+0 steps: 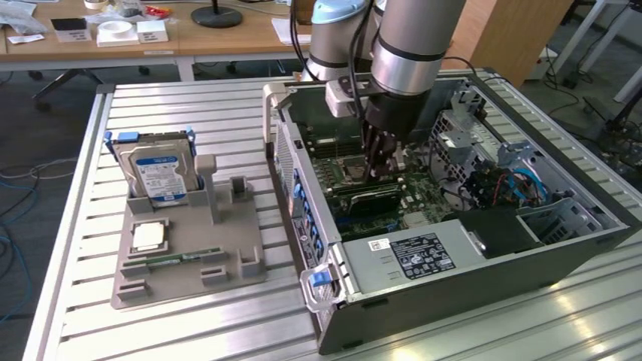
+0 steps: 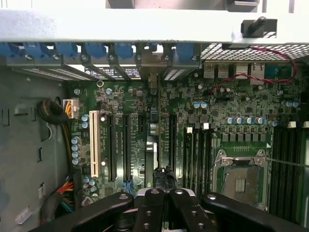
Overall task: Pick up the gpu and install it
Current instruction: 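Press down on the gpu until it lock into place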
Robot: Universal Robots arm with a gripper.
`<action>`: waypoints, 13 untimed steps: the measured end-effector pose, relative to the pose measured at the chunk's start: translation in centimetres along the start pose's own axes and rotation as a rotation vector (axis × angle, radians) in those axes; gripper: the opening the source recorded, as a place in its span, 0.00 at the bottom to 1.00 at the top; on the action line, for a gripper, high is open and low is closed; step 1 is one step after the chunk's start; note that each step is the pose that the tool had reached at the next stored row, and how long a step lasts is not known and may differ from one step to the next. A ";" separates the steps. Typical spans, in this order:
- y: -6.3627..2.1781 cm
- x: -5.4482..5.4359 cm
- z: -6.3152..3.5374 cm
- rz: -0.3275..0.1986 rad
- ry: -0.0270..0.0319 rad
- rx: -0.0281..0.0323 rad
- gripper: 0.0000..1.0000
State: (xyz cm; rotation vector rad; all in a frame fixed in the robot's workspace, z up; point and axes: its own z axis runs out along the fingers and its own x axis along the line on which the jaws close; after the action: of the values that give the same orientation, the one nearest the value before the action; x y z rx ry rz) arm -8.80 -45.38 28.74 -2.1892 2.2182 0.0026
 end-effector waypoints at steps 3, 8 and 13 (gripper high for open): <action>0.00 0.0 0.26 0.000 0.0001 -0.0003 0.11; 0.01 0.0 0.36 0.000 -0.0002 -0.0001 0.11; 0.03 0.0 0.71 0.000 0.0001 -0.0003 0.11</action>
State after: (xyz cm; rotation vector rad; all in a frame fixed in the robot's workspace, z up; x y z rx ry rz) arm -8.81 -45.33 28.03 -2.1894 2.2184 0.0028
